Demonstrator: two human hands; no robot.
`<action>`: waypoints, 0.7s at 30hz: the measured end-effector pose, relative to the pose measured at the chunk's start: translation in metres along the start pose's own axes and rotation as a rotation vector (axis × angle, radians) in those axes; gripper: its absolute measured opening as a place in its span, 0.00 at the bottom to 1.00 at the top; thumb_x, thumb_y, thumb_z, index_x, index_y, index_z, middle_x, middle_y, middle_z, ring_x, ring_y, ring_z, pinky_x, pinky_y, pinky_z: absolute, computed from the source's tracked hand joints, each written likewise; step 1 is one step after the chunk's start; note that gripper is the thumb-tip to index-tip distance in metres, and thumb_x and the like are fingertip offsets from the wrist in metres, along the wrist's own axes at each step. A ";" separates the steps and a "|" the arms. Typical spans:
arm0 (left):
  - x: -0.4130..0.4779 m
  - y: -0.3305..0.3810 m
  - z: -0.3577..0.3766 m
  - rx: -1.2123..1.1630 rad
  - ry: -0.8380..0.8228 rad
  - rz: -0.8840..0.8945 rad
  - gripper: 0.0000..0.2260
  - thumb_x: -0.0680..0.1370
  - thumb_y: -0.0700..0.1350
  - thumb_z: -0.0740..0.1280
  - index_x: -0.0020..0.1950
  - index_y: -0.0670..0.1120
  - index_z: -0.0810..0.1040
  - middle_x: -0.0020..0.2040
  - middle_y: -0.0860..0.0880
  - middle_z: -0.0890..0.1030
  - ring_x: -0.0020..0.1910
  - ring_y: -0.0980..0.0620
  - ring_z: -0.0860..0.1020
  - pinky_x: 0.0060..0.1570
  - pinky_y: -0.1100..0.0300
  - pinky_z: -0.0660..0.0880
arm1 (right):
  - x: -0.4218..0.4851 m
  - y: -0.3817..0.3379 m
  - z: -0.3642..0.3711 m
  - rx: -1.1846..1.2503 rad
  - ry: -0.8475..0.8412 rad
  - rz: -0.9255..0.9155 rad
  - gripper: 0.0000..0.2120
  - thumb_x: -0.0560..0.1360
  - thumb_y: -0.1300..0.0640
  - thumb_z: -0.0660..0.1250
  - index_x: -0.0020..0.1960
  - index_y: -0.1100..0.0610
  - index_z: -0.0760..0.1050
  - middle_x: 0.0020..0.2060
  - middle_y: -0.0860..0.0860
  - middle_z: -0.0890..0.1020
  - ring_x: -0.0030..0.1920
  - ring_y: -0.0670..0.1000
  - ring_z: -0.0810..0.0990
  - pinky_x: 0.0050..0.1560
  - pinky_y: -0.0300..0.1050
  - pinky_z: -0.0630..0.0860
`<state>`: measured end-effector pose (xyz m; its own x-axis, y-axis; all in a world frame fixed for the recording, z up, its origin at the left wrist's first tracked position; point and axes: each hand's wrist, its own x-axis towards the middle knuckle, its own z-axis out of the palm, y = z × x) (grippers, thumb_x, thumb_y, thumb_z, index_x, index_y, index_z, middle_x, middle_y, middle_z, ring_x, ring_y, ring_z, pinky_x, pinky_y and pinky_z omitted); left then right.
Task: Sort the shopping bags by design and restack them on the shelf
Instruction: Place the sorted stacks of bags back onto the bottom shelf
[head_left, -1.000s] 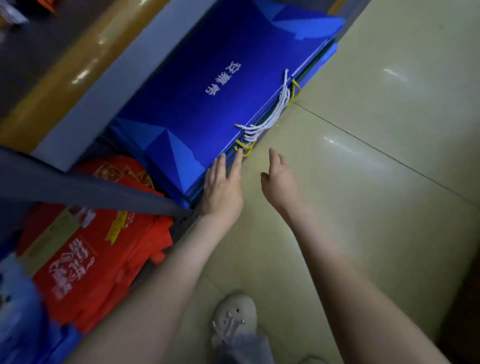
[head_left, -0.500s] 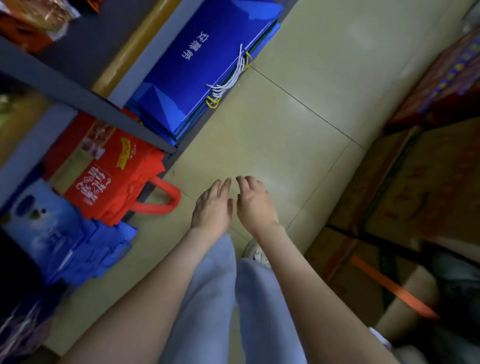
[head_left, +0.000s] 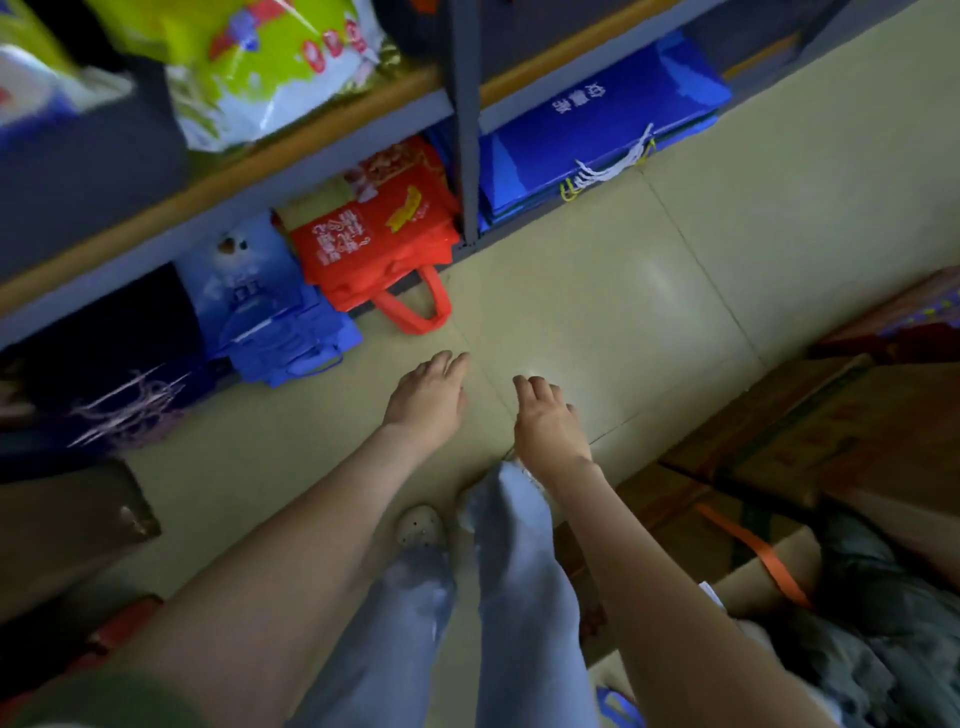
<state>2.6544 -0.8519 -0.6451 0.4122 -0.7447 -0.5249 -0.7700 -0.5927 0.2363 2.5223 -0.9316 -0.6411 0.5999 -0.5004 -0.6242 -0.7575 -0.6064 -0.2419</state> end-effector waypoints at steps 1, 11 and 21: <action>-0.015 -0.015 -0.007 -0.006 0.009 -0.020 0.22 0.81 0.44 0.56 0.75 0.47 0.59 0.72 0.47 0.64 0.68 0.46 0.67 0.64 0.54 0.63 | -0.005 -0.015 -0.003 -0.012 -0.002 -0.008 0.26 0.77 0.64 0.56 0.74 0.58 0.55 0.69 0.55 0.64 0.68 0.55 0.63 0.62 0.49 0.67; -0.146 -0.120 -0.068 -0.058 0.051 -0.283 0.22 0.80 0.43 0.56 0.75 0.46 0.59 0.70 0.46 0.66 0.65 0.45 0.69 0.61 0.52 0.68 | -0.037 -0.156 -0.047 -0.186 -0.023 -0.387 0.26 0.76 0.63 0.57 0.73 0.58 0.57 0.68 0.54 0.66 0.68 0.55 0.64 0.61 0.51 0.68; -0.252 -0.125 -0.138 -0.093 0.135 -0.479 0.21 0.79 0.41 0.58 0.72 0.45 0.62 0.68 0.45 0.68 0.63 0.44 0.70 0.57 0.53 0.68 | -0.128 -0.249 -0.094 -0.356 0.000 -0.685 0.27 0.77 0.64 0.57 0.75 0.58 0.56 0.70 0.55 0.65 0.68 0.56 0.65 0.62 0.50 0.68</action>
<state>2.7143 -0.6325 -0.4299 0.7722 -0.4122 -0.4835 -0.4354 -0.8975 0.0698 2.6583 -0.7747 -0.4317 0.9050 0.0578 -0.4214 -0.0889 -0.9432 -0.3202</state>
